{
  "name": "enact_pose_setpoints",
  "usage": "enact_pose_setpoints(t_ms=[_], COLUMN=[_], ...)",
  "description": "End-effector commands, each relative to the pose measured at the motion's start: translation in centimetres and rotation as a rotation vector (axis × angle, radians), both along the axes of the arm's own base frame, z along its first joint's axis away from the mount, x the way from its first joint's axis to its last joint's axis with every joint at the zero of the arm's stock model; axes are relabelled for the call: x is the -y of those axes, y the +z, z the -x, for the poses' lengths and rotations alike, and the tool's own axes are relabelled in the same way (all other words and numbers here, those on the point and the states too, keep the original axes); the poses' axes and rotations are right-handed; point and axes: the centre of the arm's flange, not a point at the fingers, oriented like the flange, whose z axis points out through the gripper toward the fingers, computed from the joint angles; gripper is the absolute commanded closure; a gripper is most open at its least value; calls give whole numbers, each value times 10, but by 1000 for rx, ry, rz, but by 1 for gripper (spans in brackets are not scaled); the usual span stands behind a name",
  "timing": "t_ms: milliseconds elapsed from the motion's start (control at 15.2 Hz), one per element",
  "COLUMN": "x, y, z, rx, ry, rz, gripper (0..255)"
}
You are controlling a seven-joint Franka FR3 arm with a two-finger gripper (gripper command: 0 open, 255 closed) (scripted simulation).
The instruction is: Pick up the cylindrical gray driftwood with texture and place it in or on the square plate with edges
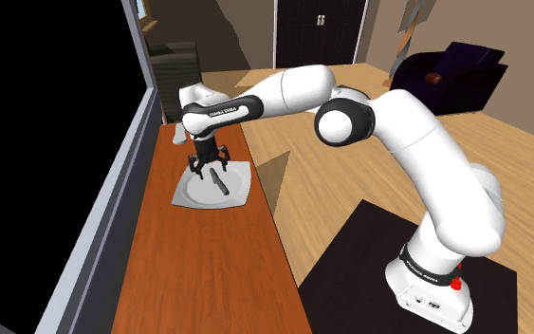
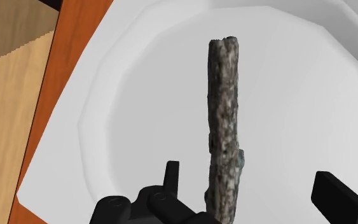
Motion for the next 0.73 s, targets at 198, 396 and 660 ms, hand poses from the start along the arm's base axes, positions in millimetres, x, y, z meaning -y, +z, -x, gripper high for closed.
enact_pose_setpoints(t_ms=[198, 396, 660], x=[0, 0, 0], y=[43, 43, 43], z=[-5, -5, -5], rx=[0, 0, 0], ry=[0, 0, 0], rz=[0, 0, 0], gripper=[0, 0, 0])
